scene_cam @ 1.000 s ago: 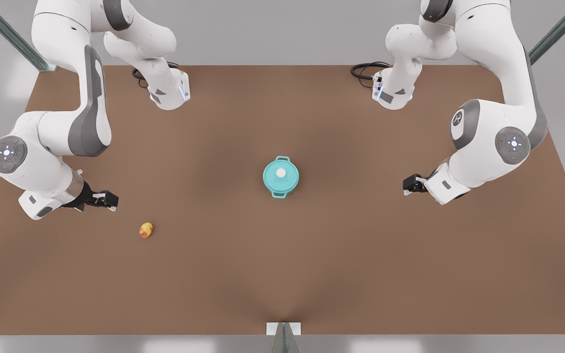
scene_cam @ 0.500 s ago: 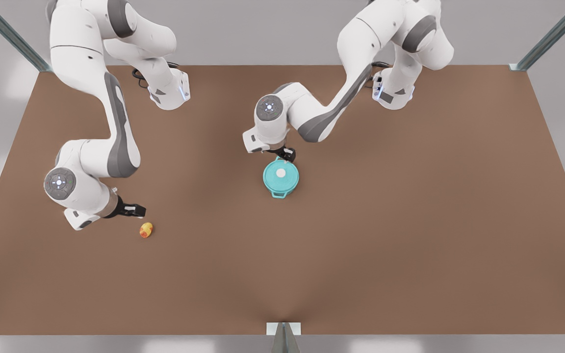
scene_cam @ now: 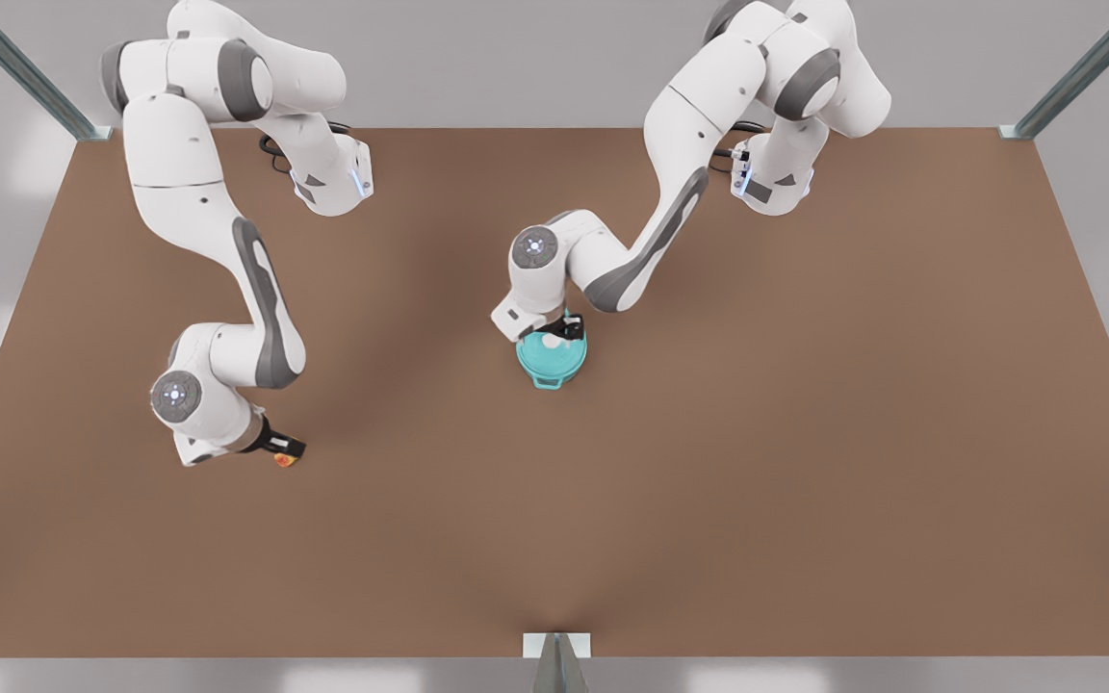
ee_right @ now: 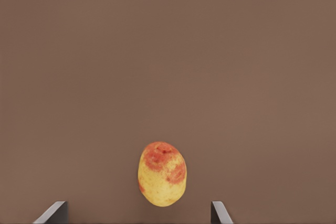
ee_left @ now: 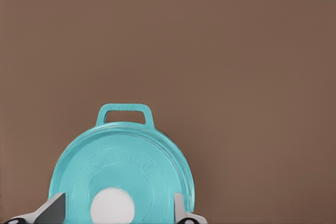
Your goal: Open the pot lid and put the potato into the pot
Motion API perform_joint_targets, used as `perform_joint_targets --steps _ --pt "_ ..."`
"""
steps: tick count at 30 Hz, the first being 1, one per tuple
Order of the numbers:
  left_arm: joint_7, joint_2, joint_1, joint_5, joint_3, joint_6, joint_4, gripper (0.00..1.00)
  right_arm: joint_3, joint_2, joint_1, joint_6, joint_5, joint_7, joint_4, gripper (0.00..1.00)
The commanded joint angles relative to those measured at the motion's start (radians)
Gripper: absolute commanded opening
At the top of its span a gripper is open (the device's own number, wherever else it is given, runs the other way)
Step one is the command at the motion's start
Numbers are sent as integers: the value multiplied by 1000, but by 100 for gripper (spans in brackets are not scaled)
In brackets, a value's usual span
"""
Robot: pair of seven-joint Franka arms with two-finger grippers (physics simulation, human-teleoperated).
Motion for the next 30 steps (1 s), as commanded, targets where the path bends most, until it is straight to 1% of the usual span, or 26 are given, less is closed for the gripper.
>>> perform_joint_targets --steps 1,7,16,17,18,19,20,21,23,25,28,30 --pt "-293 1 0 38 0 26 -12 100 0 0 1 178 4 161 -35 100" --pt "-293 6 -3 41 0 18 -30 100 0 29 1 272 2 162 -76 100" --pt "-293 23 -8 39 0 20 -38 100 -1 49 -4 306 1 162 -80 100" --pt "-295 21 -8 39 0 20 -38 94 0 59 -4 341 1 161 -93 100" --pt "-296 23 -8 39 0 20 -38 68 -1 63 -1 346 2 162 -95 100" --pt "-296 21 -8 39 0 18 -38 53 0 69 1 347 2 164 -95 100" --pt "-296 21 -8 39 0 17 -38 46 0 70 2 347 2 165 -95 100" --pt "-295 21 -8 39 0 14 -36 37 0 70 7 346 2 167 -95 100" --pt "-295 16 -8 39 0 8 -33 26 0 70 8 346 1 165 -110 100" --pt "-293 12 -5 41 0 6 -29 24 0 70 18 346 -2 165 -112 100" --pt "-293 10 1 41 3 -12 -6 23 0 67 21 330 -11 155 -112 100" --pt "-273 12 43 41 9 -20 57 23 0 59 13 310 -34 151 -113 100"
